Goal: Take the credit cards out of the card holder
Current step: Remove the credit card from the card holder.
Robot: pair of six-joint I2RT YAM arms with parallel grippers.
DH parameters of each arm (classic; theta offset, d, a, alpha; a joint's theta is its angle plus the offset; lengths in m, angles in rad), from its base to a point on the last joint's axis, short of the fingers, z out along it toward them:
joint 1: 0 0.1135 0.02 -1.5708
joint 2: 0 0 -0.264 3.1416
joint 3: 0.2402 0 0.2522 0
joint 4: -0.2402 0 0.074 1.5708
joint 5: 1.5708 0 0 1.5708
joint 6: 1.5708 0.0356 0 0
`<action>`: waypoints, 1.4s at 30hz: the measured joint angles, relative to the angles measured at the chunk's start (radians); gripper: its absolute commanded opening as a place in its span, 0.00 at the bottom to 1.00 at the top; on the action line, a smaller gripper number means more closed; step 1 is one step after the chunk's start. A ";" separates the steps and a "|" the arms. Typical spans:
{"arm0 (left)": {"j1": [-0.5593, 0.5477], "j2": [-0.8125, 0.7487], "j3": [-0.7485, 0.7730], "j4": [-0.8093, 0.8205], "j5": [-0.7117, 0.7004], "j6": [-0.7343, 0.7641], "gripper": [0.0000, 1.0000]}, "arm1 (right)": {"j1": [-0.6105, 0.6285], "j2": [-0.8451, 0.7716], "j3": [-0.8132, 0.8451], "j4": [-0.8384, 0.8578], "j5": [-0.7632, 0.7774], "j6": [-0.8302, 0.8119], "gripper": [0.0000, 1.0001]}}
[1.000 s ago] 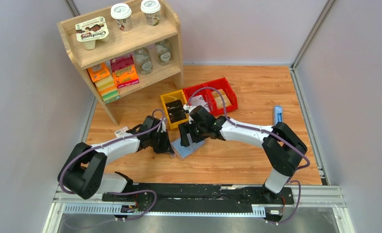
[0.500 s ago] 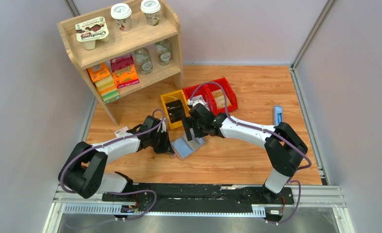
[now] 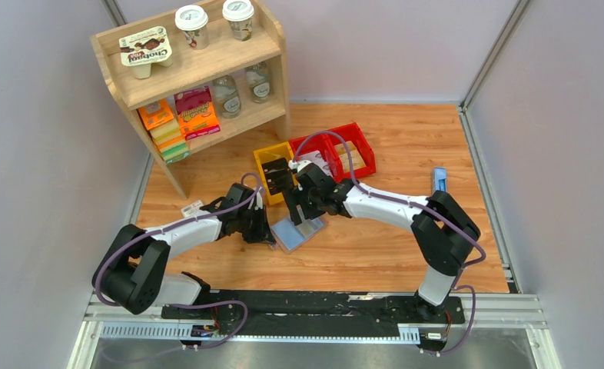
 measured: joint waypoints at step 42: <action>0.000 0.000 -0.005 0.006 0.000 0.000 0.01 | 0.000 0.104 0.007 0.024 -0.140 -0.035 0.67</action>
